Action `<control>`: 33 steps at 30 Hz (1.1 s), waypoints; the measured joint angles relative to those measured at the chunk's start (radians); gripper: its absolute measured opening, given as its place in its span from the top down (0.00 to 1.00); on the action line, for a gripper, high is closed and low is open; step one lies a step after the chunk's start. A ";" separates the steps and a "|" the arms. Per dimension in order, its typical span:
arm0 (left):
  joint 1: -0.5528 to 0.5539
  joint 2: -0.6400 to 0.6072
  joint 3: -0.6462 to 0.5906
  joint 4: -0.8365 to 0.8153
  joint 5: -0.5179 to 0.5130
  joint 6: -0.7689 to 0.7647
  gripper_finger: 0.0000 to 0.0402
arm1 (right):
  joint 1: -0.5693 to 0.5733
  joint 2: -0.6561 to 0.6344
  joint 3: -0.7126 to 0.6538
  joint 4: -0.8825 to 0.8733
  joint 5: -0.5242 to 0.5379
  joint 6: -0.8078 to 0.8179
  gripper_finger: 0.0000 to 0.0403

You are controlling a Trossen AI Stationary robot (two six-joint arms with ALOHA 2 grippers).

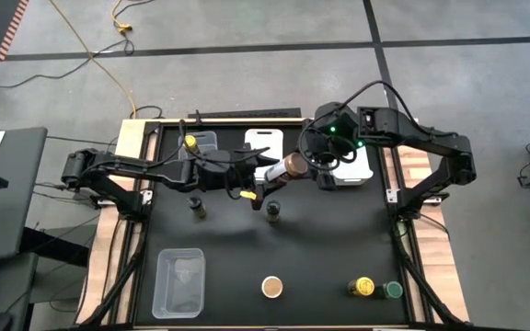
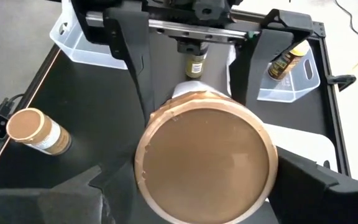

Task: Sort spices by type
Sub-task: Put the top gold spice bottle into the left white bin

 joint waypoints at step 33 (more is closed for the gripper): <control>-0.022 -0.337 -0.349 -0.099 0.013 0.155 0.10 | -0.205 0.200 -0.023 -0.150 0.075 0.041 0.24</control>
